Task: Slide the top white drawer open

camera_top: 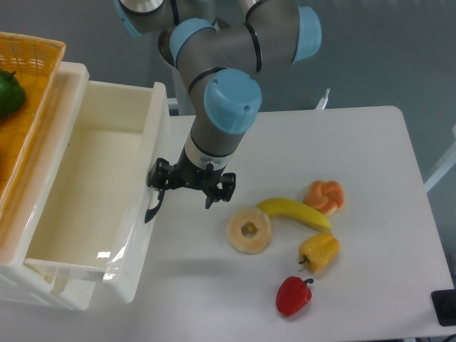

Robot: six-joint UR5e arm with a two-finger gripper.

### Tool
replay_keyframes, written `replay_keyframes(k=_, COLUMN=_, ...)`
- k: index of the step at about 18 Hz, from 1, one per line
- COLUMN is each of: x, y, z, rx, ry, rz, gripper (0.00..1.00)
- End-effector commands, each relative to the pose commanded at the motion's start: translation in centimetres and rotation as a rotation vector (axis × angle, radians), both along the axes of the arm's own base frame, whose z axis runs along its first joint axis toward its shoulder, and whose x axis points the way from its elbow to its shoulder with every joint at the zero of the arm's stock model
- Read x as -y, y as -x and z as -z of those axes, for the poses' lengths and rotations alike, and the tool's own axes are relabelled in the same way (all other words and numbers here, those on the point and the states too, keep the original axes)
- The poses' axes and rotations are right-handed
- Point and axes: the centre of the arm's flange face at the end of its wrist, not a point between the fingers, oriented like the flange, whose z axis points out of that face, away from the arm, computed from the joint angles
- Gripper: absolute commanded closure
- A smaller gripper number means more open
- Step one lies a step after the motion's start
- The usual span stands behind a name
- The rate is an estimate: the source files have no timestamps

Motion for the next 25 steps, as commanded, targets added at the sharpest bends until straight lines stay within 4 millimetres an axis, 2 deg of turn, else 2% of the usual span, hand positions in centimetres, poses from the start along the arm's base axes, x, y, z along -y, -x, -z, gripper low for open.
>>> replay_keyframes(k=8, x=0.4, y=0.8, z=-0.6, rx=-0.016, ry=-0.011, rz=-0.008, gripper=0.0)
replay_keyframes(k=13, x=0.0, y=1.9, z=-2.7, rx=-0.074, ry=-0.053, rz=-0.01, gripper=0.0)
replay_keyframes(k=19, x=0.8, y=2.4, z=-2.8, rx=-0.218, ry=-0.016, rz=0.291, gripper=0.0)
replay_keyframes(k=25, x=1.3, y=3.3, z=-3.1, rx=-0.314, ry=0.032, rz=0.374, gripper=0.0)
